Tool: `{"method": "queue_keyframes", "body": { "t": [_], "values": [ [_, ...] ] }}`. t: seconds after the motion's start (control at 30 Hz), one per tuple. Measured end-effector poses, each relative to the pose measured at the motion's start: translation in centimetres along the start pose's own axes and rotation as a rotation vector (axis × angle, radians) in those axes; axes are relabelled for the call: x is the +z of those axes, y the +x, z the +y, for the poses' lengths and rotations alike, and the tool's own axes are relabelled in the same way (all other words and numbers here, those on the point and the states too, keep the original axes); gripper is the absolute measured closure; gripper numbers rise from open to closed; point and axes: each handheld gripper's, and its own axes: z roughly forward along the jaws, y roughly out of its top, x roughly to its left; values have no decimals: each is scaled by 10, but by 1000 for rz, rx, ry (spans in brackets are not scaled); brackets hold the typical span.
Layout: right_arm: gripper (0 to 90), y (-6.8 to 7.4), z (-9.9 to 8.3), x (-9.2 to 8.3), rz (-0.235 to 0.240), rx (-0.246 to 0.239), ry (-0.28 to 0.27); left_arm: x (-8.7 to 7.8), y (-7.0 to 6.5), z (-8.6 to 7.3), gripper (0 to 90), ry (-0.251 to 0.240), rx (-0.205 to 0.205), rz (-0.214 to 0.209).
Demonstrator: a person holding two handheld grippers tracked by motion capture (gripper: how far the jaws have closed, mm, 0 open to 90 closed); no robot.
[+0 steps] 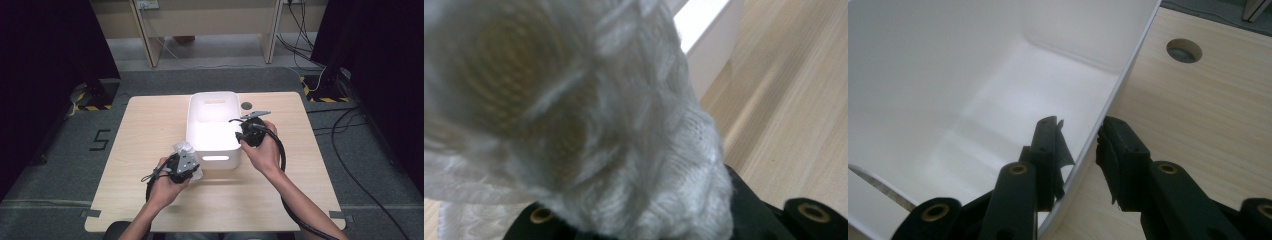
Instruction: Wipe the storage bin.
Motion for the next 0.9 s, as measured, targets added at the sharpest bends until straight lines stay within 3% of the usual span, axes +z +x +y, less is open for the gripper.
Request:
{"method": "queue_keyframes", "body": {
  "t": [0.47,0.67,0.9],
  "values": [
    [688,0,0,0,-2,1,-4,18,-4,-8,820,40,-7,-25],
    [686,1,0,1,-3,4,-4,17,-2,-6,820,32,-17,-20],
    [685,0,0,1,-4,5,-4,4,1,8,820,-7,-11,-7]
  ]
}}
